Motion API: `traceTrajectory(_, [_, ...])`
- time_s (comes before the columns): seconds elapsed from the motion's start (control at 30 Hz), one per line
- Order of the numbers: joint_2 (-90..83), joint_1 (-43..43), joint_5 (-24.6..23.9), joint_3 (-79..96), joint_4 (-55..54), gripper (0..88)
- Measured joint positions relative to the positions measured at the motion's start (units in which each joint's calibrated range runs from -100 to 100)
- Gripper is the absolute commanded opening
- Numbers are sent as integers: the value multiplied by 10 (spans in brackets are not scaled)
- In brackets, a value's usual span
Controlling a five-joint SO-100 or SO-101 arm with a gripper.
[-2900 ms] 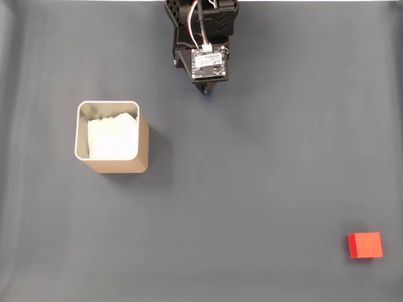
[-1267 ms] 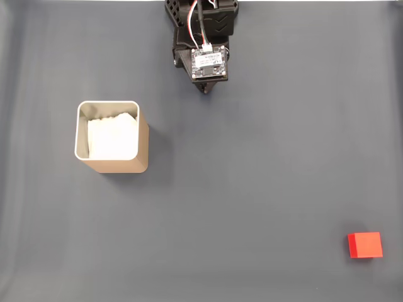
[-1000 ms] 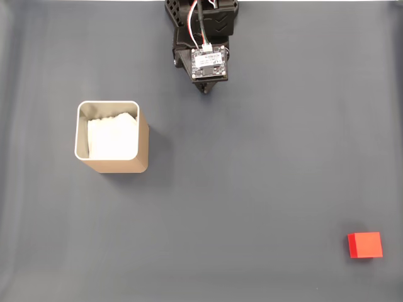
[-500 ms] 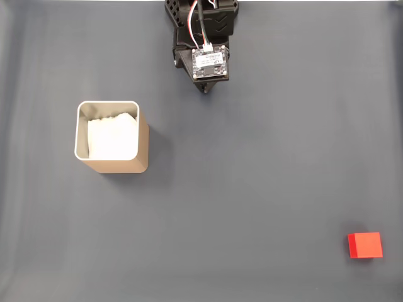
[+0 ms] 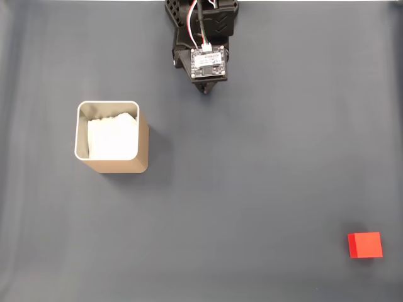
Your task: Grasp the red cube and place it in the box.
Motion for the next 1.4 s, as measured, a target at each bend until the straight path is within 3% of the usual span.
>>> traceTrajectory(0.8, [62, 0, -11, -56, -279, 16])
traceTrajectory(1.4, [322, -50, -27, -374, -288, 6])
